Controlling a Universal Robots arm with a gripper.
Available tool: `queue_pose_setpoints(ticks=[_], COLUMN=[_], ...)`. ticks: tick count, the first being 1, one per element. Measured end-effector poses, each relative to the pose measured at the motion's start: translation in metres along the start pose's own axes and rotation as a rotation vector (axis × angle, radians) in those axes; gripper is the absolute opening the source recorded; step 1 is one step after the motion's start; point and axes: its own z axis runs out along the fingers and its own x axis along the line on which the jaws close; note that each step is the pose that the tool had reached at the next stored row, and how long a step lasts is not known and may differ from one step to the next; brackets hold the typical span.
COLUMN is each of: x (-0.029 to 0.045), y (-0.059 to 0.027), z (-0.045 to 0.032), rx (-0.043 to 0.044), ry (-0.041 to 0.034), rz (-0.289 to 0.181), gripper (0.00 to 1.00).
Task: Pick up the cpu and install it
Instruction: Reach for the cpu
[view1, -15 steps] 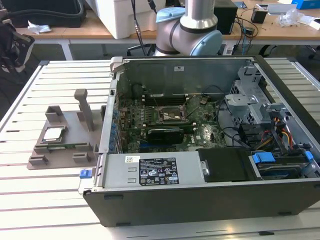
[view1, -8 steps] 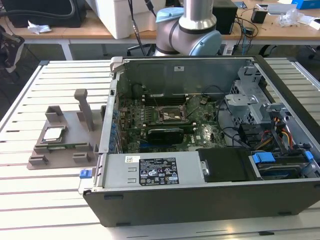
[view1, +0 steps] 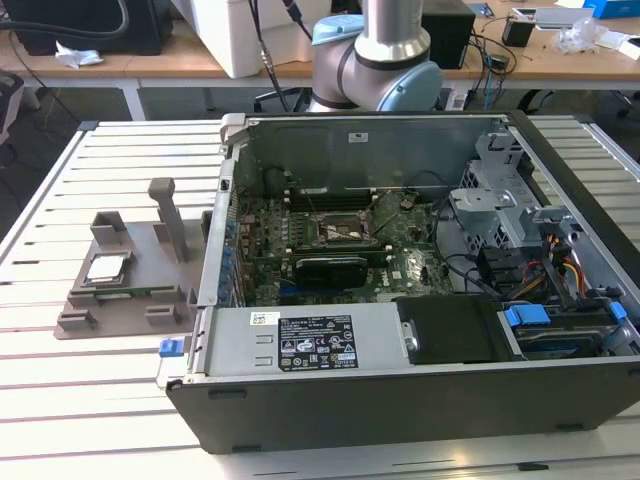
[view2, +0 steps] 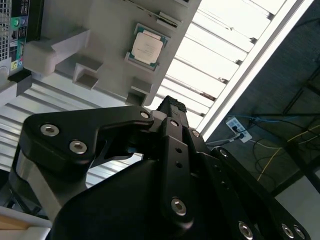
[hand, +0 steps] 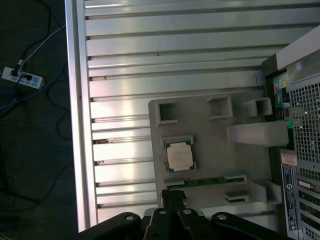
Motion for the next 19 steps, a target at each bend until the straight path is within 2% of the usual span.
queue_pose_setpoints(ticks=[5,8,12,17,19], x=[0.0081,0.0076,-0.0052,-0.0253,-0.0294], y=[-0.0007,-0.0006,0.0003,0.0018,0.0022], z=[0.0011,0.0011,0.0015,0.0022,0.0022], rx=[-0.0001,0.0000,0.0020,0.0031,0.0032], ry=[-0.0001,-0.0001,-0.0001,0.0027,0.0034], rz=[0.000,0.000,0.000,0.000,0.000], gripper=[0.11,0.11,0.11,0.11,0.11])
